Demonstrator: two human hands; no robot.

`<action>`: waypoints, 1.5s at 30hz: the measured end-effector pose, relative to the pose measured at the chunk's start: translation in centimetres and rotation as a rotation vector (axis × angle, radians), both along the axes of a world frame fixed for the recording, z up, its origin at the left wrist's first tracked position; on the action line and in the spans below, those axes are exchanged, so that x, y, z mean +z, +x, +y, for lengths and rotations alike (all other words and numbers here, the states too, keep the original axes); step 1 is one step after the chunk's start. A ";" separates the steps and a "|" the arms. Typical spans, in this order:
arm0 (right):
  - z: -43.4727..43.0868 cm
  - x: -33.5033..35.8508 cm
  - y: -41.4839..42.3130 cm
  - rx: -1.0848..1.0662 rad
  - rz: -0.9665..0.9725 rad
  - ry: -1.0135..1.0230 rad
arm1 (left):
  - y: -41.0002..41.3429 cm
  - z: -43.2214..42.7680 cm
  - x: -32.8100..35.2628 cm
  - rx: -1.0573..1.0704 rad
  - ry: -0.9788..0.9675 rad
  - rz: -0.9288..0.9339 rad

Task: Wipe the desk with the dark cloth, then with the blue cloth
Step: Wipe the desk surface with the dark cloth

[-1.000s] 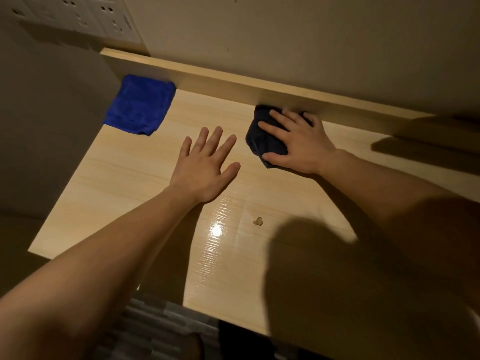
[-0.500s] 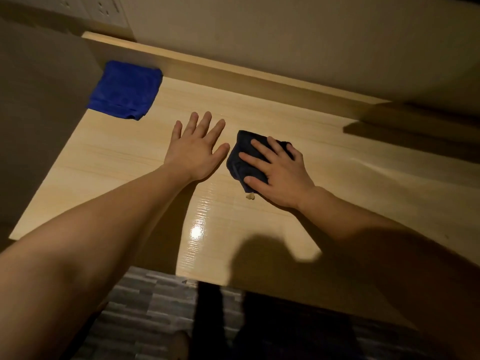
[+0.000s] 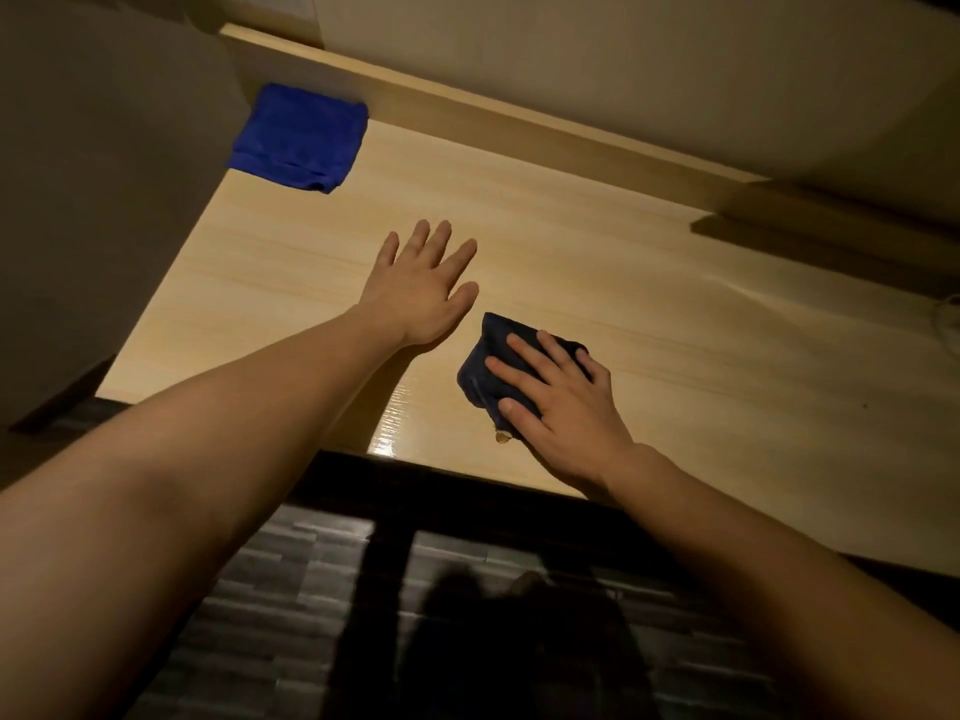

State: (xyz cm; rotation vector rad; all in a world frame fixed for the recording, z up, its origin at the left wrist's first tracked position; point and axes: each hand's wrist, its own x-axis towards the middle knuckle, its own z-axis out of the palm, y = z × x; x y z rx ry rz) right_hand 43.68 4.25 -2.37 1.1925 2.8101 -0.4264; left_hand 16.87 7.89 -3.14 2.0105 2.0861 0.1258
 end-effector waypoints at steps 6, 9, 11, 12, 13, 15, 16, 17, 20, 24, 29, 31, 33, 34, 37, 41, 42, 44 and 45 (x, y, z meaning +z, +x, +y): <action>-5.1 -0.6 0.4 -0.036 0.102 0.010 | -0.1 -0.6 -0.3 -0.005 0.009 0.031; -7.1 -0.8 0.9 -0.044 0.161 0.004 | -0.2 -0.7 -0.3 -0.001 0.007 0.030; -7.9 -0.7 1.2 -0.040 0.176 -0.018 | 0.0 -0.5 0.0 0.014 -0.006 0.013; -8.2 -0.5 1.1 -0.047 0.175 -0.050 | 0.2 -0.5 0.3 0.028 -0.014 0.000; -8.4 -0.2 1.1 -0.052 0.173 -0.093 | 0.5 -0.4 0.5 0.044 -0.016 -0.016; -8.3 1.0 0.9 -0.056 0.197 -0.199 | 1.8 -0.1 1.0 0.056 0.011 -0.050; -8.0 1.7 0.9 -0.070 0.229 -0.269 | 2.6 0.1 1.2 0.049 0.034 -0.063; -7.7 2.5 0.9 -0.097 0.279 -0.347 | 3.5 0.4 1.4 0.041 0.052 -0.077; -5.4 4.9 1.3 -0.263 0.485 -0.528 | 5.6 1.5 1.0 0.047 0.035 -0.116; 2.1 6.3 1.9 -0.392 0.652 -0.399 | 6.5 2.0 -0.3 0.058 -0.008 -0.026; 16.3 4.5 2.4 -0.400 0.477 -0.064 | 6.8 2.2 -0.1 0.078 -0.011 -0.004; 21.3 3.8 2.4 -0.367 0.348 0.031 | 6.9 2.2 -0.2 0.095 -0.006 0.007; 25.1 2.8 2.4 -0.286 0.190 0.095 | 6.9 2.4 -0.3 0.105 0.000 0.016; 26.4 2.2 2.5 -0.225 0.092 0.124 | 7.0 2.4 -0.3 0.109 -0.001 0.018; 28.6 0.9 2.8 -0.082 -0.087 0.152 | 7.1 2.5 -0.4 0.120 -0.003 0.032; 28.3 0.5 3.1 -0.019 -0.128 0.150 | 7.2 2.5 -0.3 0.128 -0.012 0.046; 28.0 0.3 3.3 -0.017 -0.121 0.141 | 7.1 2.6 -0.3 0.128 -0.014 0.050; 27.3 0.1 3.6 -0.009 -0.108 0.116 | 7.1 2.6 -0.3 0.129 -0.019 0.057; 26.8 0.1 3.7 -0.004 -0.106 0.103 | 7.1 2.6 -0.3 0.128 -0.025 0.059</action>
